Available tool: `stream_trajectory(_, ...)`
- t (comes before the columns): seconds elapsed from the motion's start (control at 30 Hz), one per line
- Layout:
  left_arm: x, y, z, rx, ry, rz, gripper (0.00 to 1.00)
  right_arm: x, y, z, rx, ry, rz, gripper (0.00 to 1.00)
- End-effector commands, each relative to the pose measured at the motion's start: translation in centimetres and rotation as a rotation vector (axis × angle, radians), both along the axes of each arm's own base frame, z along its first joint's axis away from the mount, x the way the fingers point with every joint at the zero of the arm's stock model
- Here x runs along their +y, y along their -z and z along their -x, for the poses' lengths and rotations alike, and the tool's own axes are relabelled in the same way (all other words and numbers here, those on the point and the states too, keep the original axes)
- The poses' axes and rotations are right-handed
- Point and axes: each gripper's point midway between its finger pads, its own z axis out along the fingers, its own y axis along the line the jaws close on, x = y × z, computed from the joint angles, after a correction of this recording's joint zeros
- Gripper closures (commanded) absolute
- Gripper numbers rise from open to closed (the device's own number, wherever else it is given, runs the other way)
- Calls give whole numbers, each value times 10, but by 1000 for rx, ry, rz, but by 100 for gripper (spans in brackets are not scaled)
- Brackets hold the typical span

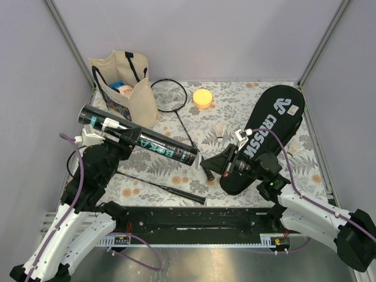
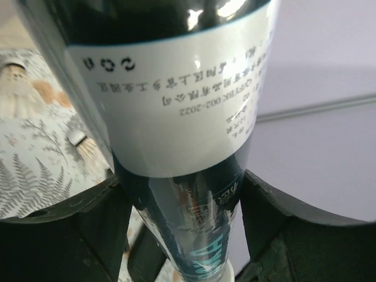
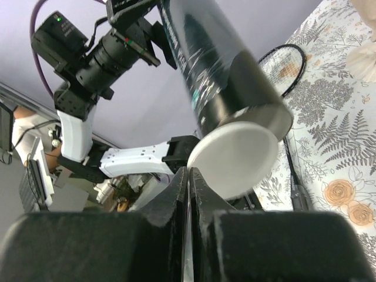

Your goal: Pack up the badminton gear

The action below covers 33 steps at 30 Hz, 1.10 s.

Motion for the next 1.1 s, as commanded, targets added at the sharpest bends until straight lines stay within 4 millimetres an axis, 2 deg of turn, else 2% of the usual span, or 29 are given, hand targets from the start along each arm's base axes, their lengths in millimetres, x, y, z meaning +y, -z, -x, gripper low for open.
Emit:
stream_trajectory(0.0,18,-38,-7,-114,-82,-28,54,-5,6,6,-90,-25,44,99)
stream_trajectory(0.2,9,-33,-9,-108,-37,-54,53,-7,2,4,-75,-21,37,100)
stream_trajectory(0.33,18,-23,-12,-104,-74,-110,52,-15,6,-20,-30,124,87,98)
stream_trajectory(0.47,23,-6,-13,-77,-89,-181,51,-43,38,-69,73,419,287,97)
stream_trajectory(0.57,20,8,-13,-56,-69,-194,51,-63,52,-101,66,560,406,96)
stream_trajectory(0.63,16,18,-12,-38,-48,-189,51,-76,53,-125,31,638,494,95)
stream_trajectory(0.73,10,28,-10,-12,-14,-176,51,-96,63,-161,13,727,638,94)
stream_trajectory(0.77,7,31,-9,-2,-3,-172,51,-101,74,-174,29,746,696,94)
stream_trajectory(0.83,6,38,-7,17,8,-166,51,-115,77,-200,41,798,766,93)
stream_trajectory(0.87,6,40,-6,23,11,-166,51,-123,86,-207,71,806,817,93)
stream_trajectory(1.07,11,67,-5,96,4,-221,51,-147,112,-264,179,843,942,92)
